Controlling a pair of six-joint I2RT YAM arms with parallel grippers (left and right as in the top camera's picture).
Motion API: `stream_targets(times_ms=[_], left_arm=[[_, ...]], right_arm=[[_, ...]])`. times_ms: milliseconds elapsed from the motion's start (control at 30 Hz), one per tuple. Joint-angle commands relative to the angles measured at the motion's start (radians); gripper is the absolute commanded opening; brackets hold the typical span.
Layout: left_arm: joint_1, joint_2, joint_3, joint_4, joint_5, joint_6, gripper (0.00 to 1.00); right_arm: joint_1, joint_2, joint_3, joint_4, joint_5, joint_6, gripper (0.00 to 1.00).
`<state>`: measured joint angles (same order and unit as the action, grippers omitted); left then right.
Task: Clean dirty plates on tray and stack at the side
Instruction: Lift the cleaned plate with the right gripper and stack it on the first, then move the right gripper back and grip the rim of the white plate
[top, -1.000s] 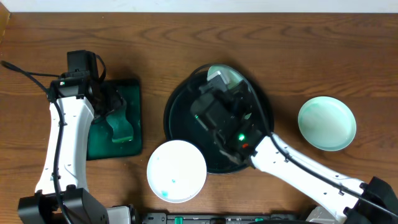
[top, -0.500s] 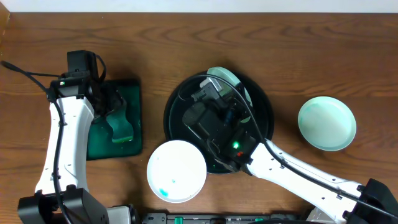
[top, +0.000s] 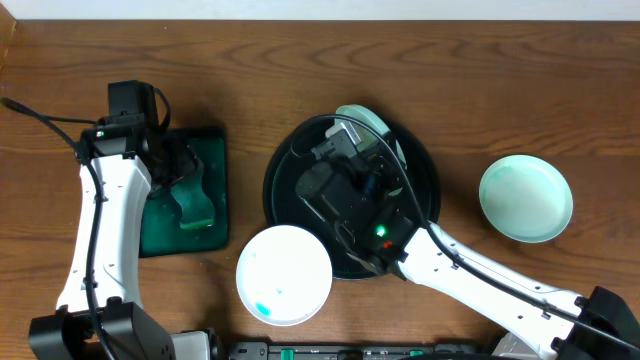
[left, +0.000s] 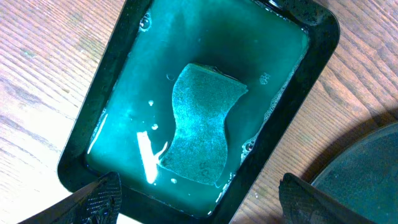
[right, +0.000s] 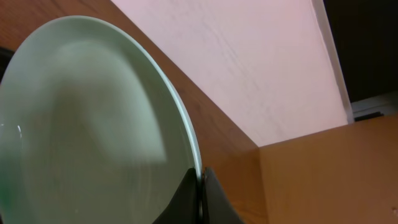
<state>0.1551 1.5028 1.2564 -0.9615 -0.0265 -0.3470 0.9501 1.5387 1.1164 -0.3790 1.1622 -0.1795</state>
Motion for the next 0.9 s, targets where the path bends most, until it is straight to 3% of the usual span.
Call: stream_targets(times_ms=[0,200,333,367,467,600,667,867], left_arm=[[0.001,-0.002,0.02,-0.002,-0.008,-0.005,0.82],[0.001,-0.002,0.02,-0.002,-0.008,-0.005,0.82],[0.001,-0.002,0.02,-0.002,-0.008,-0.006,0.82],[0.001,-0.002,0.02,-0.002,-0.008,-0.006,0.82],[0.001,-0.002,0.02,-0.002,-0.008,-0.005,0.82],[0.001,-0.002,0.02,-0.002,-0.008,-0.005,0.82],[0.001,-0.002,0.02,-0.002,-0.008,-0.006,0.82],[0.001,-0.002,0.02,-0.002,-0.008,-0.006,0.82]], right_arm=[[-0.008,-0.005,0.003,0.001,-0.032,0.056,0.01],[-0.054,-0.005,0.003,-0.082,-0.215,0.257,0.01],[-0.206,-0.006,0.003,-0.217,-0.529,0.564,0.01],[-0.296,-0.018,0.005,-0.257,-0.715,0.652,0.01],[-0.5,-0.056,0.006,-0.282,-1.078,0.67,0.01],[-0.833,-0.082,0.006,-0.342,-1.364,0.673,0.01],[-1.015,-0.073,0.005,-0.413,-1.4,0.672,0.01],[-1.366,-0.045,-0.031,-0.573,-1.37,0.619,0.01]])
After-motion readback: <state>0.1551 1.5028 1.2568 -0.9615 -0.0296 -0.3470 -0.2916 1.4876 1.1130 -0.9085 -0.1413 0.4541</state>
